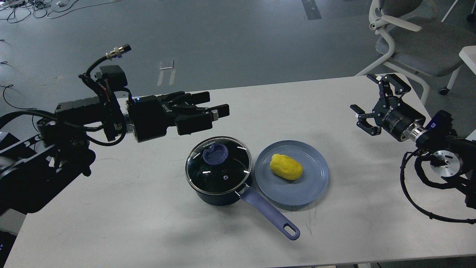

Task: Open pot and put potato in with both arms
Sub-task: 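Move the left gripper down to the knob of the glass pot lid, then grasp the lid knob with the left gripper and lift the lid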

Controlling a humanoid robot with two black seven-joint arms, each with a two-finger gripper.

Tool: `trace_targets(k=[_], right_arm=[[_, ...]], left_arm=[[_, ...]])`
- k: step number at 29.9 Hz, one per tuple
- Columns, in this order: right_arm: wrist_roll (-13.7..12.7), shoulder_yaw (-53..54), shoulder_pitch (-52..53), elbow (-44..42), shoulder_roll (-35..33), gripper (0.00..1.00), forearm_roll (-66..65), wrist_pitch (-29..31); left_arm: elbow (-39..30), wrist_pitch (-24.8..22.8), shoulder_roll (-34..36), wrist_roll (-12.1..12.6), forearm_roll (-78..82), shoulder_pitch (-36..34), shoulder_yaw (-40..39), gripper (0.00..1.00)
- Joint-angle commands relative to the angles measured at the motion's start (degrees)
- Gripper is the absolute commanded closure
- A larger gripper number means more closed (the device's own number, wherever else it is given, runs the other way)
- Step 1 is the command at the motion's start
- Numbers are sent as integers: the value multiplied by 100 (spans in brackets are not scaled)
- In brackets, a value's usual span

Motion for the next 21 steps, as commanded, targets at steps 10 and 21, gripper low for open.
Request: trace_targets(k=[10, 21], right_arm=[[0, -4, -88, 10, -39, 0, 0, 0], [0, -4, -88, 10, -30, 0, 0, 0]], left_arm=[[467, 437, -254, 3, 1313, 212, 762, 2], [634, 437, -377, 3, 1568, 511, 762, 2]])
